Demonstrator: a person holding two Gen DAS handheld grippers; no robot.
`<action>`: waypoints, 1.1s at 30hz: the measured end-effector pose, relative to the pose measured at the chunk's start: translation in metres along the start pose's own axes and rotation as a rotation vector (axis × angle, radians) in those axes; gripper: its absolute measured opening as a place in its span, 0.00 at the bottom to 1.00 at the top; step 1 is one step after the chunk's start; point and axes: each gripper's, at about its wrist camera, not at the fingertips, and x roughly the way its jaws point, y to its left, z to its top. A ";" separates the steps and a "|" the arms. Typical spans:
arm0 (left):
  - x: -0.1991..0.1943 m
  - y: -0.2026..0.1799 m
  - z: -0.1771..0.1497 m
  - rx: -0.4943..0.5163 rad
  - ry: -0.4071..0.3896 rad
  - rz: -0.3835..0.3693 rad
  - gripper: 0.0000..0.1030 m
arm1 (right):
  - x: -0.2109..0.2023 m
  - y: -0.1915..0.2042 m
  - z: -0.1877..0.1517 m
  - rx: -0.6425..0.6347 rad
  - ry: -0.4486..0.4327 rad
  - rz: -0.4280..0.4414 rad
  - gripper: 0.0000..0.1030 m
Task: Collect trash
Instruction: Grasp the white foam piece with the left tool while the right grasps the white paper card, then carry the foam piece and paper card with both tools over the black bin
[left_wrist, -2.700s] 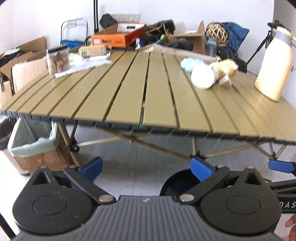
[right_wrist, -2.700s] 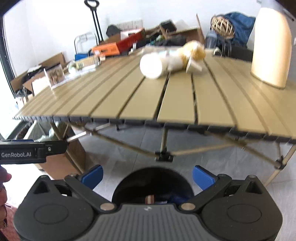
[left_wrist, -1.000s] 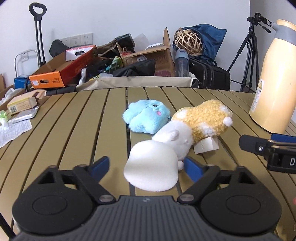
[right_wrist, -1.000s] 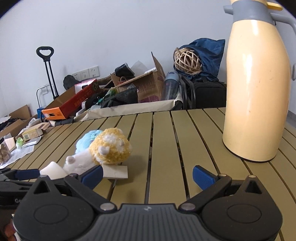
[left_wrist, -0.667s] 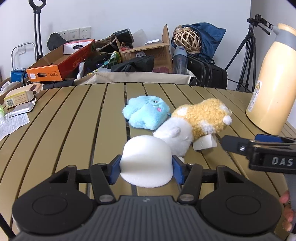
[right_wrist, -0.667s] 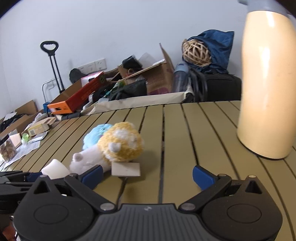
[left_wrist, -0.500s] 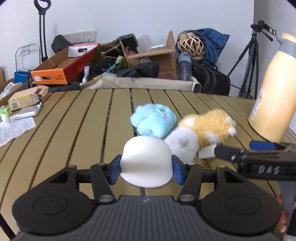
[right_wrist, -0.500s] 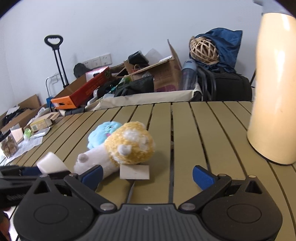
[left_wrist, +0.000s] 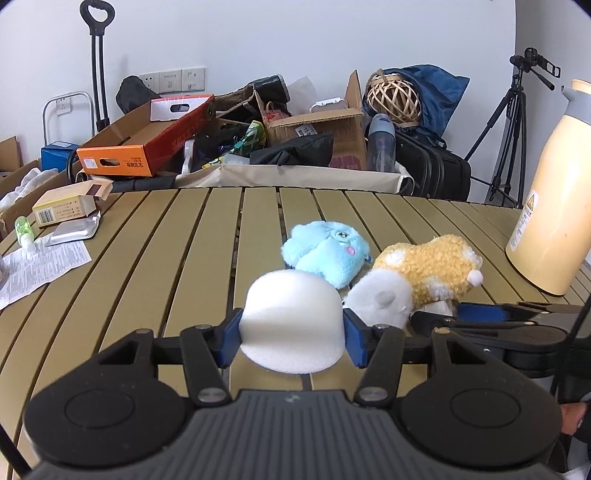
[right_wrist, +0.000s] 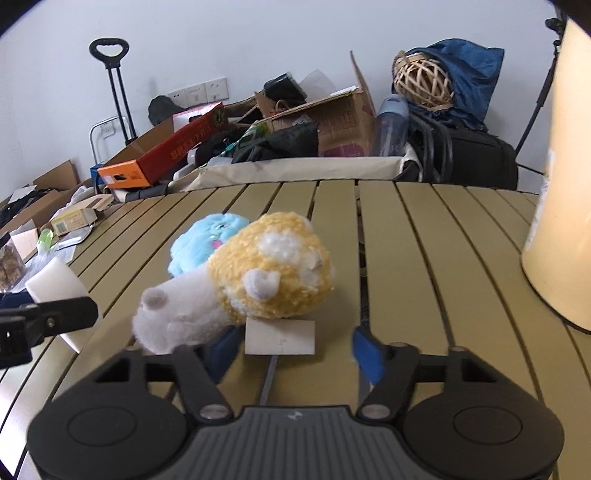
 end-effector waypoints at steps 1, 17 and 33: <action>0.000 0.000 -0.001 -0.001 0.001 0.000 0.55 | 0.001 0.000 -0.001 0.002 0.004 0.005 0.34; -0.011 0.003 -0.006 -0.014 0.003 0.000 0.55 | -0.029 0.003 -0.012 0.026 -0.041 0.017 0.24; -0.052 -0.011 -0.020 0.007 -0.023 -0.036 0.55 | -0.101 0.011 -0.039 0.025 -0.141 0.030 0.23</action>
